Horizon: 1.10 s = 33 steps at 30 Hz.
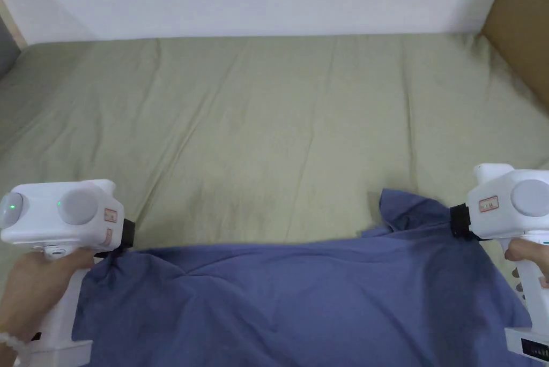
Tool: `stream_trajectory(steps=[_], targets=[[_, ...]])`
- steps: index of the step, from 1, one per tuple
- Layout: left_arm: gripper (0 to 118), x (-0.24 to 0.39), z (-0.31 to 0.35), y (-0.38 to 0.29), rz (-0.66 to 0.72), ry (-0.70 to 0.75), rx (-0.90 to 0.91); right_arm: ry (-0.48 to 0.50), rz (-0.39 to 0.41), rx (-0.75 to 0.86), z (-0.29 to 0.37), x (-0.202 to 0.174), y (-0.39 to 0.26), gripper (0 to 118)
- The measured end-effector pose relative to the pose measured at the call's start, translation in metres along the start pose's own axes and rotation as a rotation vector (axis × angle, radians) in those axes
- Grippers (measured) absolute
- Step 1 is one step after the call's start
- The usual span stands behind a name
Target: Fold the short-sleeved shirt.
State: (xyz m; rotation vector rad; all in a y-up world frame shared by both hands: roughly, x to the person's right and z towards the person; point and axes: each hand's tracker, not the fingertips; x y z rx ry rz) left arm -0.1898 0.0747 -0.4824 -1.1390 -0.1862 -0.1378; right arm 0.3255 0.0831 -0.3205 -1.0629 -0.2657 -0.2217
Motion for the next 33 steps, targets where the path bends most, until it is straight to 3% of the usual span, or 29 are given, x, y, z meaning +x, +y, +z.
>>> stream_trajectory(steps=[7,15,19,24,28,30,31,32,33], targets=[[3,-0.019,0.098,-0.024,0.003,-0.051,0.187,0.007,0.067,0.071,0.075,0.002,-0.02,4],[3,-0.042,0.182,-0.129,0.01,-0.102,0.258,0.045,0.055,0.126,0.18,0.016,-0.115,4],[3,-0.048,0.188,-0.187,-0.027,-0.09,0.207,0.054,0.05,0.085,0.208,0.019,-0.186,4],[3,-0.058,0.168,-0.245,-0.006,-0.072,0.085,0.049,0.001,-0.07,0.189,0.025,-0.266,4],[3,-0.057,0.152,-0.277,-0.024,-0.022,0.027,0.039,-0.042,-0.125,0.171,0.024,-0.301,4],[4,-0.057,0.145,-0.283,-0.019,-0.039,0.008,0.022,-0.01,-0.117,0.167,0.018,-0.305,4],[9,-0.059,0.143,-0.284,-0.009,-0.053,-0.009,0.008,0.015,-0.107,0.165,0.015,-0.305,7],[22,-0.061,0.142,-0.284,0.011,-0.062,-0.012,0.004,0.022,-0.106,0.166,0.012,-0.303,23],[41,-0.059,0.144,-0.283,0.025,-0.054,-0.007,0.003,0.022,-0.105,0.169,0.009,-0.299,59]])
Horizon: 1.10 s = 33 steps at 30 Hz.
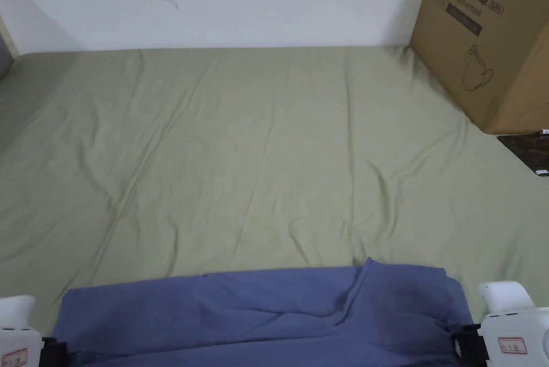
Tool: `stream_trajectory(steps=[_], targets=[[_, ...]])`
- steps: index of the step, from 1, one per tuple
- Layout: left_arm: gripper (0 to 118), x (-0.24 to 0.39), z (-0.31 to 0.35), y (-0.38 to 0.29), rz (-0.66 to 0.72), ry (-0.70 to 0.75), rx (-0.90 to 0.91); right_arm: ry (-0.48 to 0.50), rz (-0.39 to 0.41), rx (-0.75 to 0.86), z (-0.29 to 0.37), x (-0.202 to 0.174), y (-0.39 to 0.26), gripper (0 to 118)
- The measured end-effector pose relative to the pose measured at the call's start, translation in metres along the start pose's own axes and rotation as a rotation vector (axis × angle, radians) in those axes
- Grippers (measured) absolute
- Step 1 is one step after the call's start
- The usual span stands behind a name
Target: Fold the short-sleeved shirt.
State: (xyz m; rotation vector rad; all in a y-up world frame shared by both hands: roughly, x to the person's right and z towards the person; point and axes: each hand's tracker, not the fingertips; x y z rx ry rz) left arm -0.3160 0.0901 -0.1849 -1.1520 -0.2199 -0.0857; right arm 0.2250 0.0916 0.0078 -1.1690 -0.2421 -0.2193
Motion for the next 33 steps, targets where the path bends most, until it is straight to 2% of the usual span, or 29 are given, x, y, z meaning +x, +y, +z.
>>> stream_trajectory(steps=[1,3,4,6,10,11,12,13,14,16,22,23,24,26,27,30,31,33], targets=[[61,0.001,0.003,0.001,0.003,0.018,0.01,-0.017,0.006,0.002,0.003,-0.004,0.004,74],[103,0.003,0.009,0.007,-0.004,0.042,0.022,-0.03,0.027,0.047,0.015,-0.009,0.012,75],[105,0.006,0.013,0.009,-0.011,0.045,0.023,-0.017,0.042,0.082,0.021,-0.014,0.016,75],[102,0.012,0.022,0.016,-0.019,0.032,0.047,0.002,0.037,0.113,0.031,-0.027,0.027,74],[82,0.023,0.03,0.022,0.009,-0.094,0.082,0.09,0.04,0.225,0.038,-0.062,0.035,50],[54,0.024,0.028,0.022,0.03,-0.122,0.079,0.101,0.019,0.24,0.036,-0.071,0.036,20],[9,0.024,0.023,0.02,0.057,-0.144,0.072,0.114,-0.018,0.236,0.031,-0.081,0.036,1],[3,0.022,0.02,0.018,0.077,-0.158,0.079,0.165,-0.026,0.213,0.027,-0.089,0.036,1],[2,0.021,0.018,0.017,0.101,-0.182,0.079,0.208,-0.019,0.206,0.02,-0.096,0.036,1],[2,0.016,0.016,0.012,0.124,-0.207,0.082,0.217,-0.022,0.209,0.013,-0.117,0.033,1],[3,-0.033,0.012,0.0,0.262,-0.308,0.117,0.311,0.063,0.16,-0.001,-0.162,0.032,1],[10,-0.046,0.009,-0.003,0.296,-0.335,0.116,0.314,0.07,0.154,-0.002,-0.167,0.032,1],[24,-0.057,0.008,-0.005,0.341,-0.381,0.115,0.319,0.079,0.15,-0.003,-0.172,0.033,1],[28,-0.075,-0.005,-0.01,0.391,-0.45,0.08,0.334,0.097,0.142,-0.003,-0.185,0.033,1],[42,-0.083,-0.013,-0.013,0.42,-0.496,0.067,0.34,0.109,0.138,-0.004,-0.191,0.034,1],[104,-0.091,-0.037,-0.018,0.462,-0.579,0.029,0.341,0.148,0.128,-0.007,-0.211,0.037,1],[114,-0.093,-0.046,-0.018,0.462,-0.606,0.007,0.342,0.168,0.119,-0.008,-0.216,0.039,1],[117,-0.093,-0.059,-0.019,0.482,-0.61,0.009,0.34,0.205,0.112,-0.009,-0.228,0.041,1]])
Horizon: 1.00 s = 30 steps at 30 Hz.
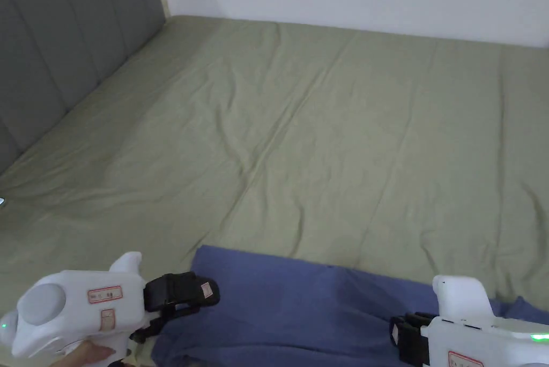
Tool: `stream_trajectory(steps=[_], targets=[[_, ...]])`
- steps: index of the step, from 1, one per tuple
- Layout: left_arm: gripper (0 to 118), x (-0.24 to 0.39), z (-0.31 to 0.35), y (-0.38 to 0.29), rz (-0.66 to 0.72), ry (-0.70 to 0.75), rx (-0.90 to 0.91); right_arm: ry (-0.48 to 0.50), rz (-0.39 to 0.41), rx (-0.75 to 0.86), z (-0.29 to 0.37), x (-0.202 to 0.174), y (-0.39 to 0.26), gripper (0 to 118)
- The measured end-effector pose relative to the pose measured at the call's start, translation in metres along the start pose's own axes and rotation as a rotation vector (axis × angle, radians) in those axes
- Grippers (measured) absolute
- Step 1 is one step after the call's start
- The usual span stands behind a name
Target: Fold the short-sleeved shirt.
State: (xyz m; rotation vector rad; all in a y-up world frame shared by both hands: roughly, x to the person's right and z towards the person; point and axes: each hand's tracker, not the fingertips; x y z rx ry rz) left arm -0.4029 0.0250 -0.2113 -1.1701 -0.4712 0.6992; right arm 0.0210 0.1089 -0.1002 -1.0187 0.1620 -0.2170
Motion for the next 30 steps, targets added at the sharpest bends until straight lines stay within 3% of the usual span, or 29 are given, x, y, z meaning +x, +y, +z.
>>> stream_trajectory(steps=[5,11,12,13,14,15,17,22,27,30], targets=[[118,-0.019,-0.013,0.011,0.157,-0.172,0.035,0.001,0.072,-0.018,-0.005,-0.022,0.008,1],[118,-0.02,-0.034,0.019,0.192,-0.303,-0.003,0.012,0.084,-0.038,-0.012,-0.039,0.012,1],[105,-0.014,-0.035,0.02,0.146,-0.26,-0.023,0.009,0.082,-0.044,-0.013,-0.04,0.012,1],[74,-0.006,-0.035,0.021,0.12,-0.17,-0.025,0.009,0.081,-0.047,-0.014,-0.033,0.011,1],[18,0.001,-0.04,0.023,0.088,-0.067,-0.048,0.011,0.08,-0.05,-0.015,-0.032,0.011,1],[7,0.007,-0.047,0.021,0.034,0.039,-0.099,0.013,0.079,-0.054,-0.015,-0.031,0.01,1],[7,0.012,-0.046,0.02,0.037,-0.052,-0.089,0.004,0.075,-0.06,-0.015,-0.023,0.008,1],[7,0.035,-0.024,0.029,-0.012,-0.019,-0.07,-0.012,0.047,-0.039,0.0,-0.004,0.003,1],[7,0.118,-0.005,0.018,-0.145,-0.088,-0.018,-0.06,-0.042,0.014,0.015,0.029,-0.006,1],[7,0.183,-0.027,-0.001,-0.264,-0.166,-0.089,-0.065,-0.127,0.042,0.024,0.054,-0.014,1]])
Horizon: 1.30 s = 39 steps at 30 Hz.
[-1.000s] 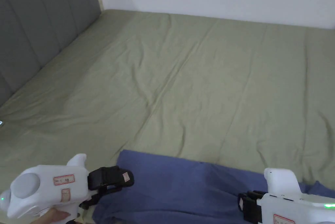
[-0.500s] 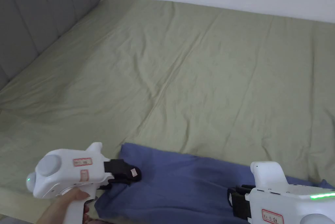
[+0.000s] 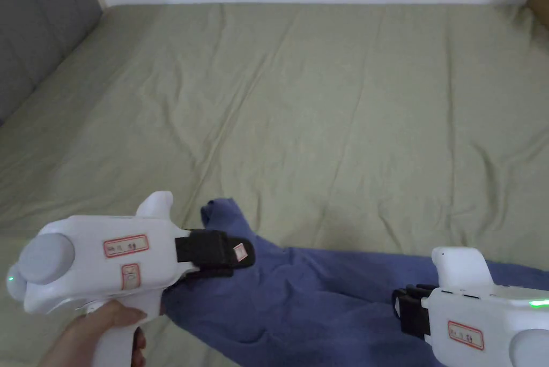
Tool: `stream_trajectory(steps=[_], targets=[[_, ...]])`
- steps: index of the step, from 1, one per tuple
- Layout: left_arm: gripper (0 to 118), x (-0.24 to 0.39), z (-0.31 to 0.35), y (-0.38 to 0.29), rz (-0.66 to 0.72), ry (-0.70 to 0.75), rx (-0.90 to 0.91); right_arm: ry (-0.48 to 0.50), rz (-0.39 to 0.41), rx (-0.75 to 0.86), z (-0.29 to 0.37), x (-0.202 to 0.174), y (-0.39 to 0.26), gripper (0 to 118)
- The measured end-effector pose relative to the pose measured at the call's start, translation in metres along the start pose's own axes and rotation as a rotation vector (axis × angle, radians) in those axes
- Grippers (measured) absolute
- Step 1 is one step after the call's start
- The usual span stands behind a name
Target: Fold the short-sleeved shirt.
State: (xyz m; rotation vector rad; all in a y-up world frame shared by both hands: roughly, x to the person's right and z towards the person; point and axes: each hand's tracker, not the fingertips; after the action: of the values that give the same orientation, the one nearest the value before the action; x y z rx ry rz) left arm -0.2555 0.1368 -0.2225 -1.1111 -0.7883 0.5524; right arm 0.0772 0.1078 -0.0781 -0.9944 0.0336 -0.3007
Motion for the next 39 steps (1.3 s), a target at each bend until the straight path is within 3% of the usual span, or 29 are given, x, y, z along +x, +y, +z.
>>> stream_trajectory(steps=[3,10,11,13,14,15,19,20,23,24,25,27,32,37,39], targets=[[7,0.045,-0.052,-0.006,-0.071,-0.049,-0.075,-0.017,-0.082,0.017,0.009,0.03,-0.006,1],[10,0.086,-0.181,-0.041,-0.147,-0.014,-0.225,-0.121,-0.142,0.047,0.032,0.088,-0.029,1],[19,0.087,-0.191,-0.043,-0.14,-0.001,-0.256,-0.137,-0.159,0.048,0.034,0.094,-0.032,1],[80,0.089,-0.205,-0.046,-0.159,0.002,-0.316,-0.138,-0.205,0.052,0.039,0.108,-0.04,1],[101,0.09,-0.206,-0.047,-0.164,0.015,-0.329,-0.137,-0.228,0.05,0.04,0.114,-0.043,1],[109,0.089,-0.202,-0.046,-0.17,0.02,-0.318,-0.143,-0.241,0.046,0.041,0.118,-0.045,1],[104,0.075,-0.172,-0.036,-0.089,0.014,-0.256,-0.164,-0.258,0.054,0.043,0.124,-0.052,1],[98,0.07,-0.164,-0.034,-0.055,-0.005,-0.242,-0.164,-0.261,0.055,0.043,0.124,-0.052,1],[36,0.052,-0.136,-0.027,0.013,-0.02,-0.153,-0.144,-0.26,0.065,0.043,0.12,-0.052,1],[9,0.046,-0.13,-0.027,0.011,0.005,-0.13,-0.139,-0.254,0.065,0.043,0.118,-0.051,1],[4,0.042,-0.127,-0.027,-0.006,0.035,-0.107,-0.138,-0.245,0.067,0.042,0.115,-0.051,1],[3,0.031,-0.127,-0.029,0.007,0.104,-0.106,-0.134,-0.218,0.068,0.042,0.11,-0.048,1],[2,0.034,-0.154,-0.047,-0.053,0.077,-0.175,-0.128,-0.178,0.074,0.042,0.102,-0.045,1],[2,0.056,-0.198,-0.074,-0.191,0.167,-0.318,-0.119,-0.206,0.075,0.044,0.107,-0.046,1],[2,0.063,-0.211,-0.086,-0.176,0.104,-0.362,-0.122,-0.216,0.078,0.047,0.111,-0.048,1]])
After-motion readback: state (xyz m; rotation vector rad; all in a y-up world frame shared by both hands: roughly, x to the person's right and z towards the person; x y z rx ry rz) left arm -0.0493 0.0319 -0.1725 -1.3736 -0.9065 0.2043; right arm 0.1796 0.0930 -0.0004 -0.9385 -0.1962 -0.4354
